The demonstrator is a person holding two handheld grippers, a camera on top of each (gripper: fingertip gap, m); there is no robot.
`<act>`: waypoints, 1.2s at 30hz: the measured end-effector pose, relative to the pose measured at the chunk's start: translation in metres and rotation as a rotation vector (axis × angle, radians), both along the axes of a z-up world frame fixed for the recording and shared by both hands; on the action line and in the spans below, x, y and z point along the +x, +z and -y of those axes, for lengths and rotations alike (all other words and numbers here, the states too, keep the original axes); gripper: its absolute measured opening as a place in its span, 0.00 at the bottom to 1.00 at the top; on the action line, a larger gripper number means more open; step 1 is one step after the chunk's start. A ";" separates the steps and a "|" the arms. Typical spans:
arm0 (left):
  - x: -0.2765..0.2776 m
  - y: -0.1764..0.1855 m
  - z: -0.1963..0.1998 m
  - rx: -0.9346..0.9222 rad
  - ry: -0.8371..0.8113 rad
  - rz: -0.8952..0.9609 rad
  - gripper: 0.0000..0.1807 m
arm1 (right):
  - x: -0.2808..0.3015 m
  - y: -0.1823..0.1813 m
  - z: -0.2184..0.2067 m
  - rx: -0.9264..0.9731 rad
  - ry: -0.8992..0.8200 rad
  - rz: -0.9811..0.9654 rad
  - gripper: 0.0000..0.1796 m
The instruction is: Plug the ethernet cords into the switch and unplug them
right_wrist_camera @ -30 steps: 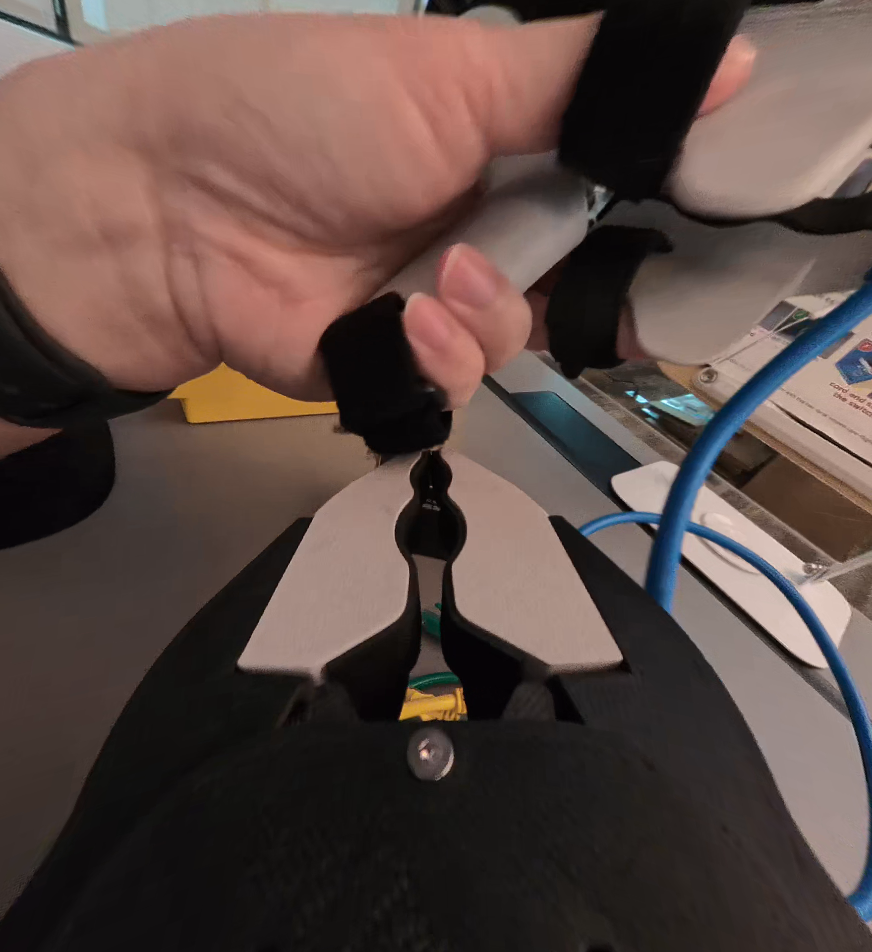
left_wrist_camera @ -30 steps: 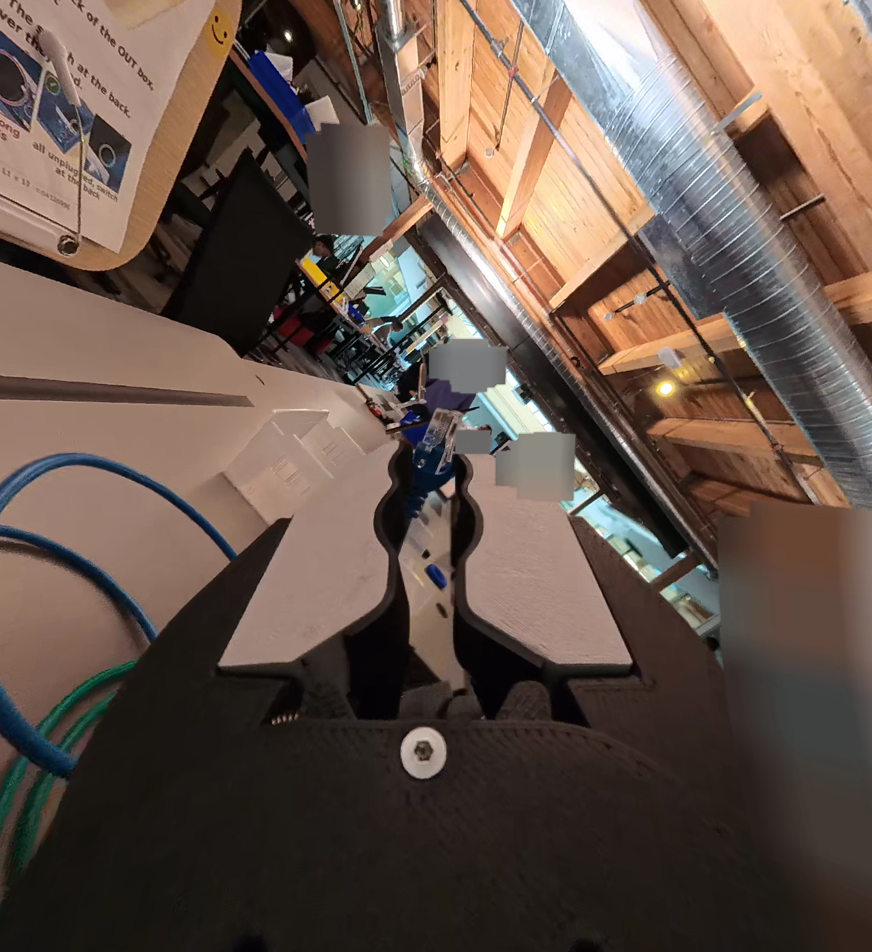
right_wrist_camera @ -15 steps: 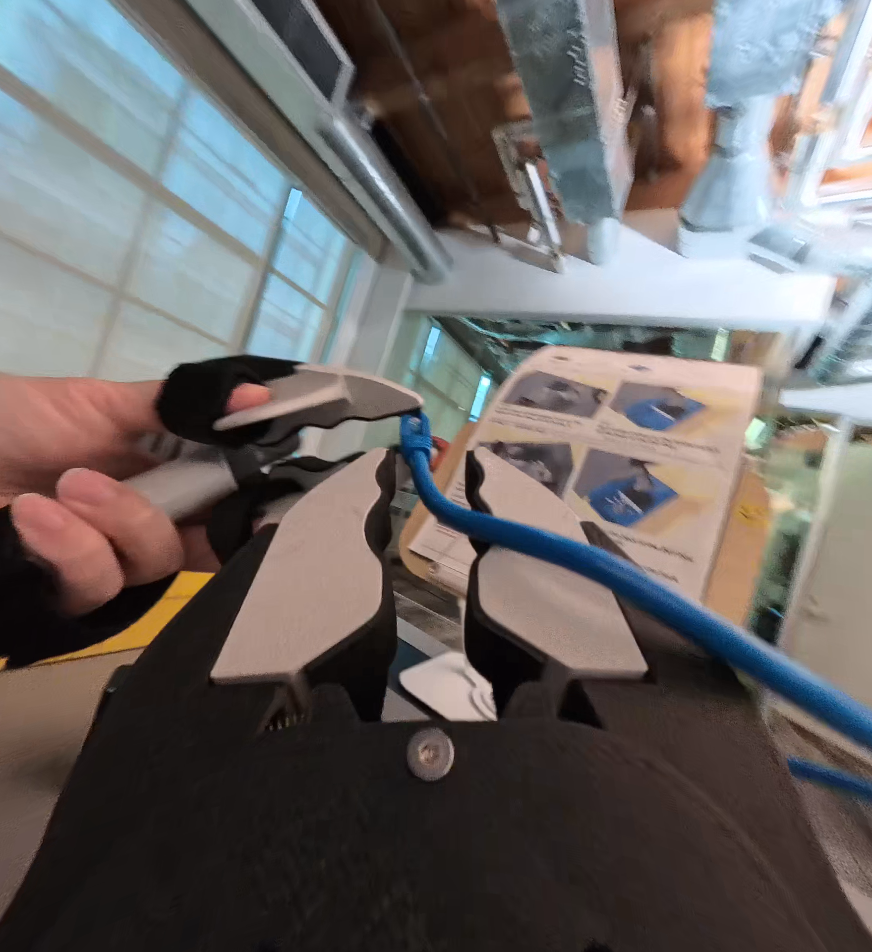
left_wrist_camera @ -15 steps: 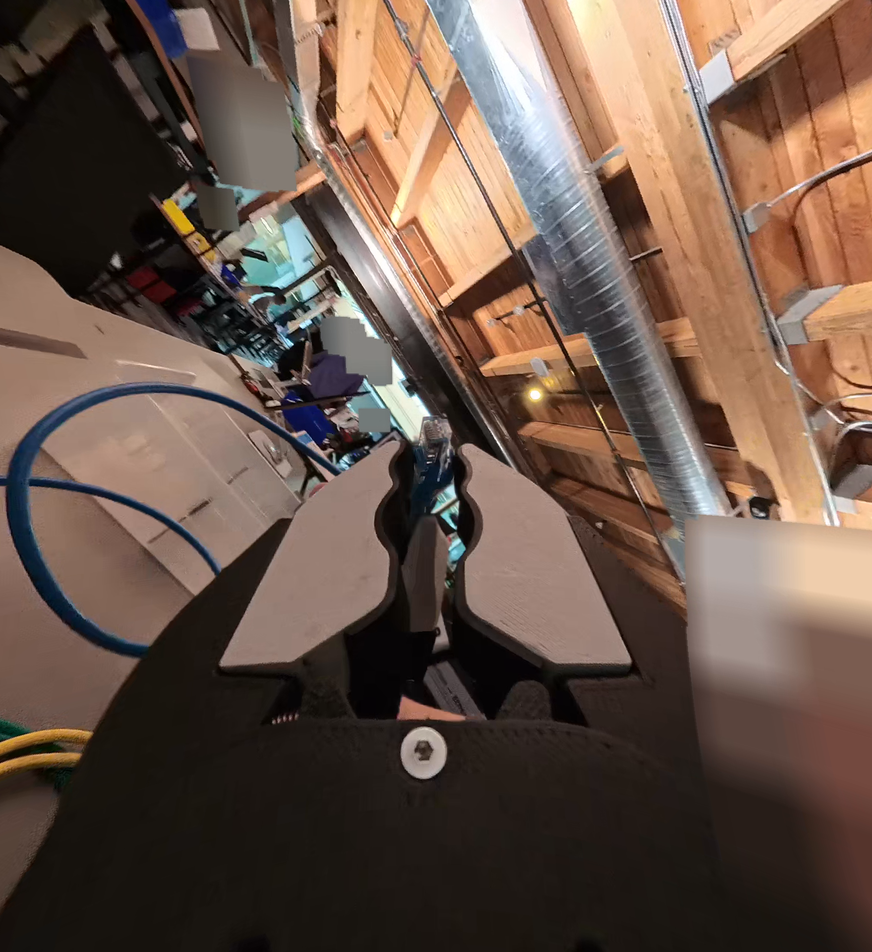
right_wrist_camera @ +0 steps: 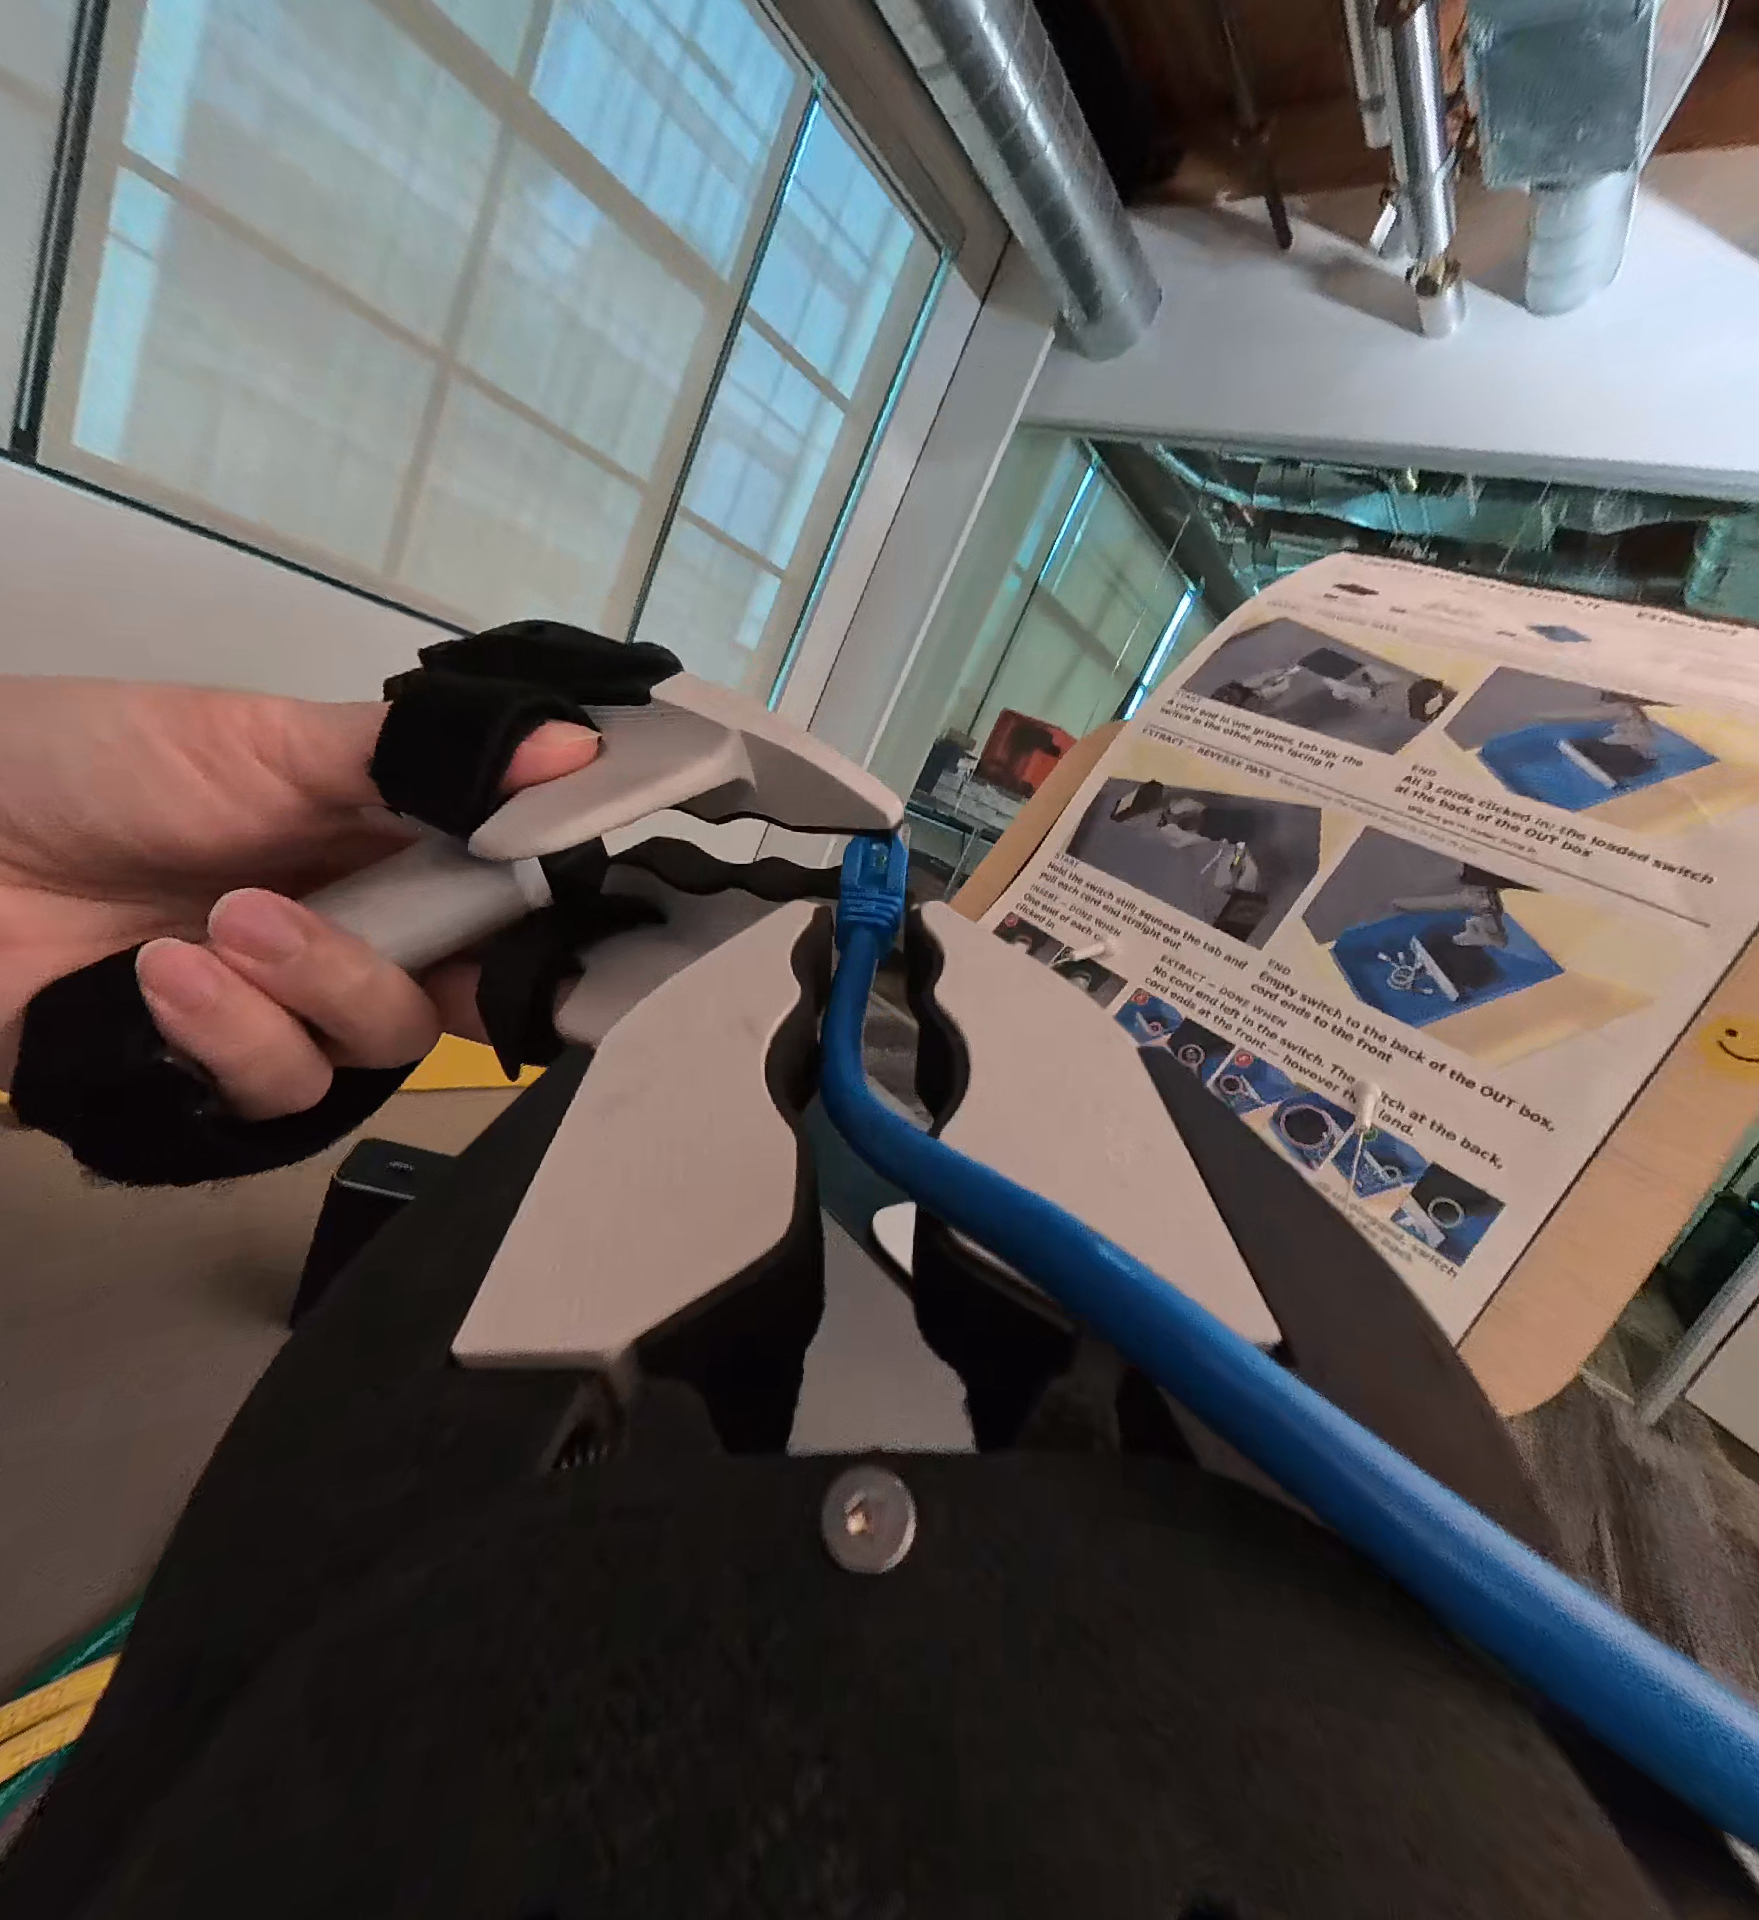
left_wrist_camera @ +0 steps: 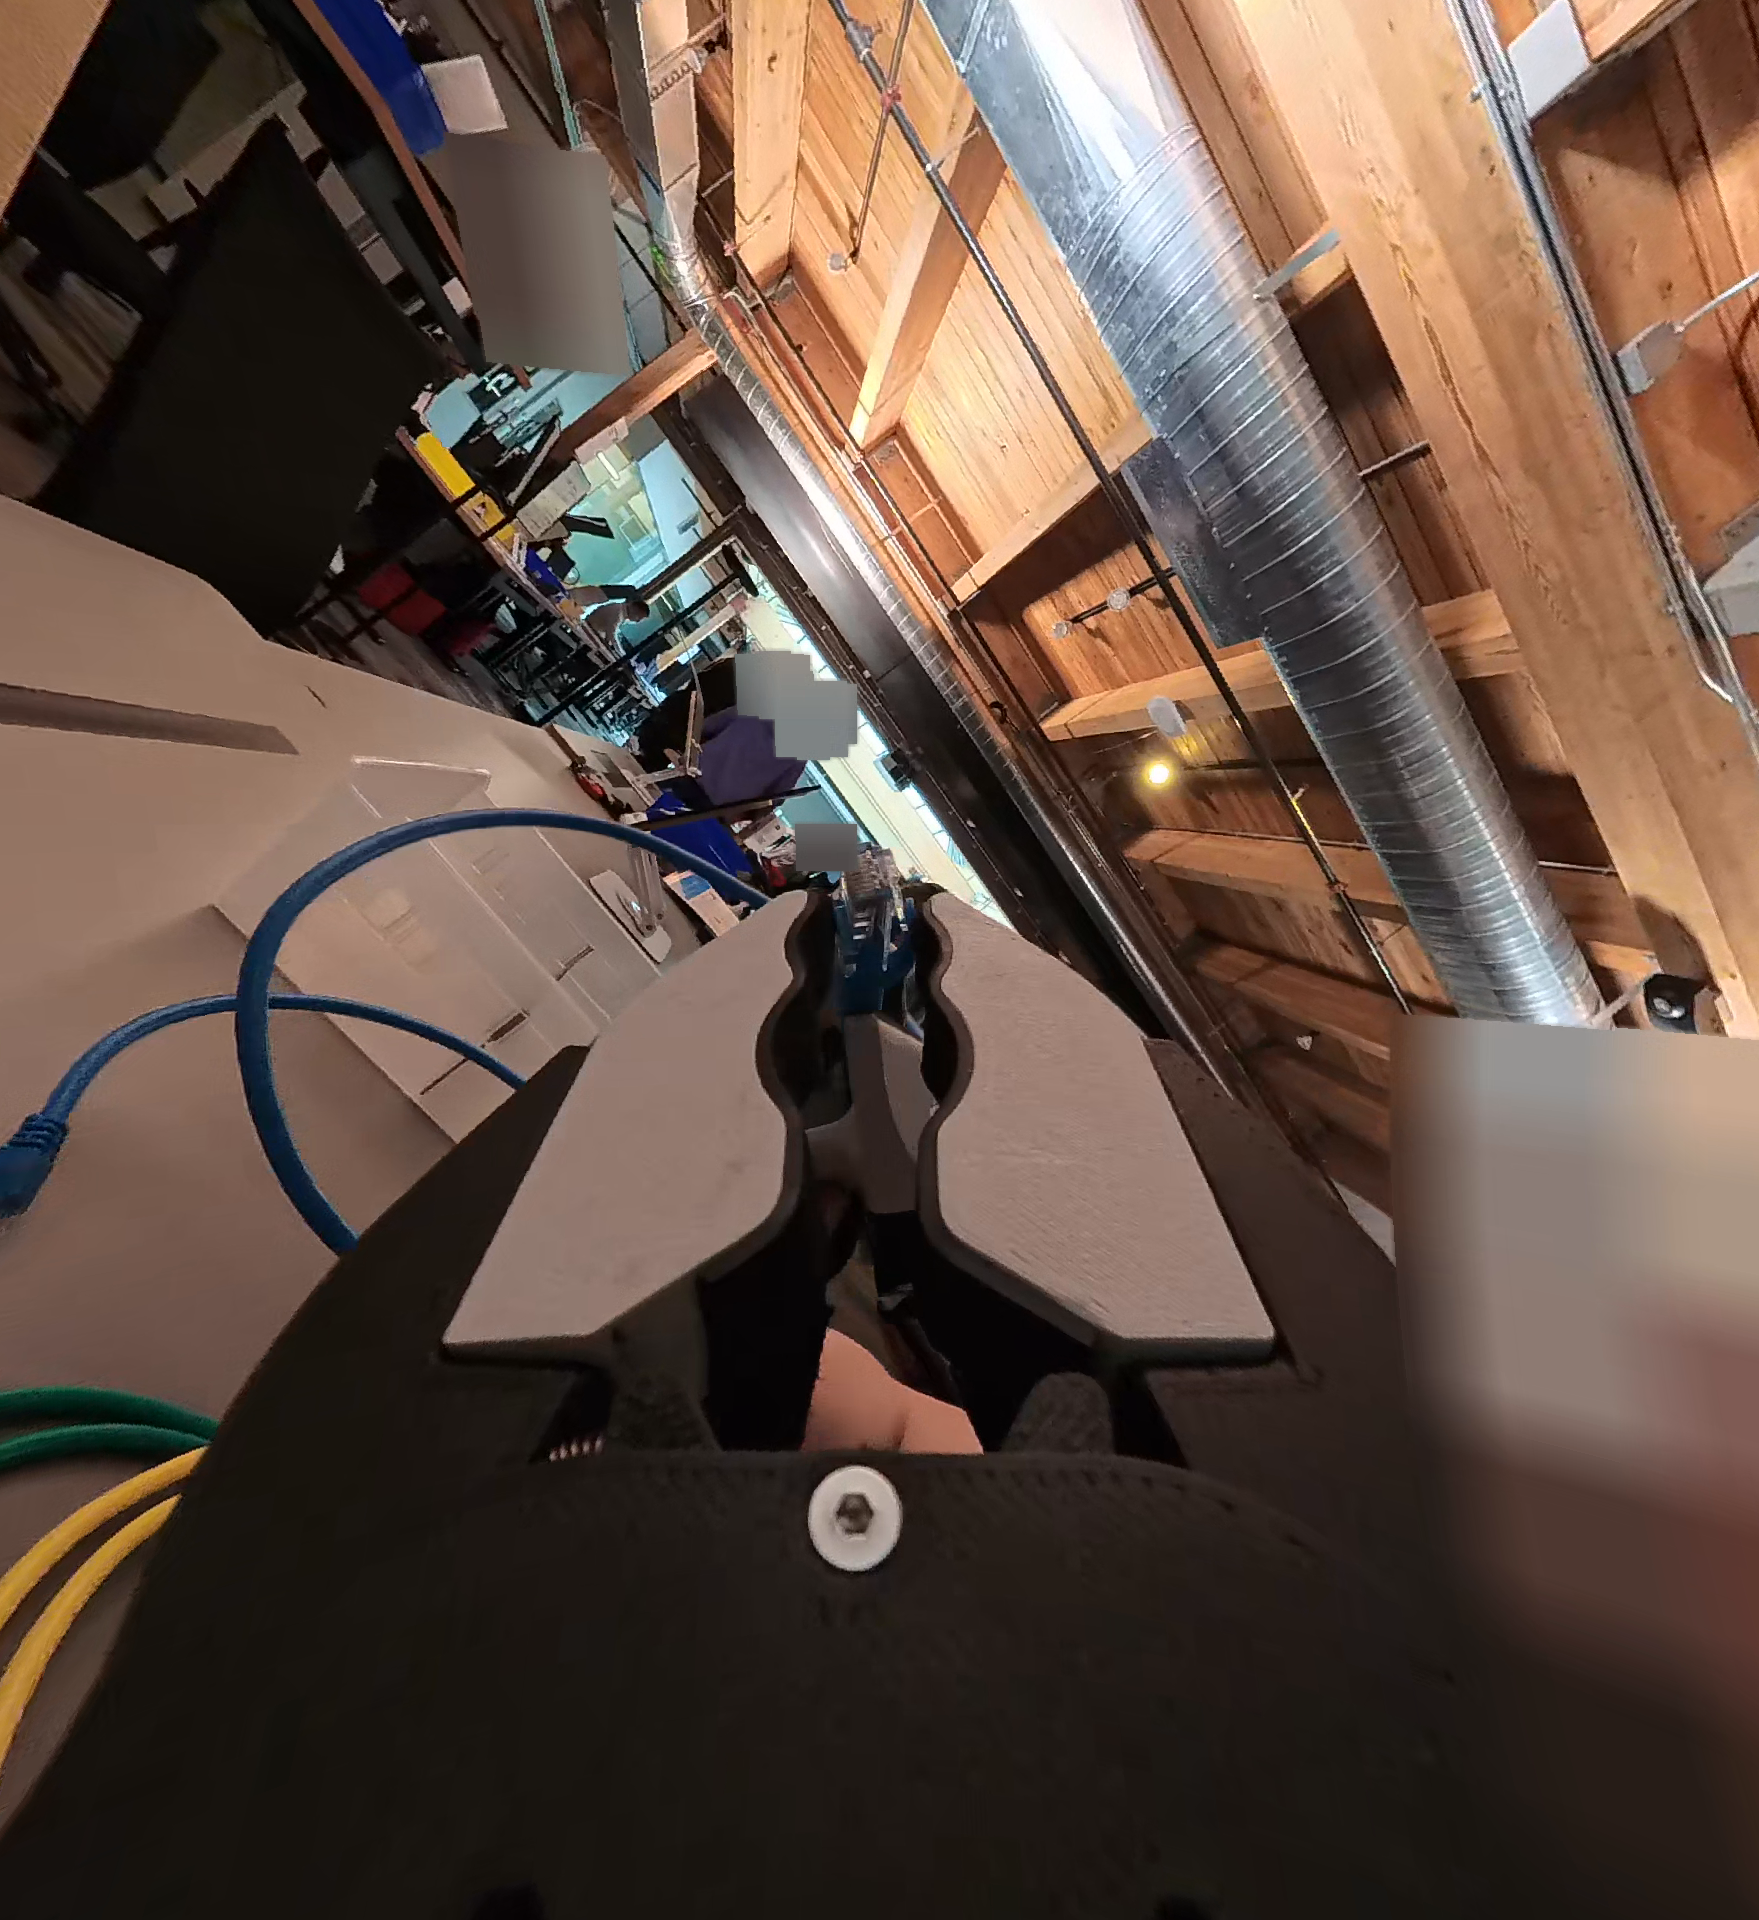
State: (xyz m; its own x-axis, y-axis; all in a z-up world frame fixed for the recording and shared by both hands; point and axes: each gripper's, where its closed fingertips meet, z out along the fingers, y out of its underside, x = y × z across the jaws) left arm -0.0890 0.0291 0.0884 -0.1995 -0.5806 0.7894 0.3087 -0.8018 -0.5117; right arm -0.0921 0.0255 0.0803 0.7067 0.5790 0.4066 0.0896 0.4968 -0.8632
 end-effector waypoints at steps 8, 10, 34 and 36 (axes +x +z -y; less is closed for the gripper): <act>0.003 -0.002 0.002 0.059 0.016 -0.064 0.09 | 0.002 -0.002 0.001 -0.044 0.015 0.001 0.07; 0.004 -0.001 0.004 0.104 0.022 -0.098 0.08 | 0.004 0.000 0.003 -0.040 0.023 0.006 0.07; -0.131 -0.162 -0.008 0.407 0.586 -1.243 0.51 | 0.025 0.022 -0.002 -0.115 0.089 0.002 0.06; -0.135 -0.178 -0.012 0.392 0.606 -1.278 0.50 | 0.023 0.022 -0.001 -0.116 0.097 0.008 0.06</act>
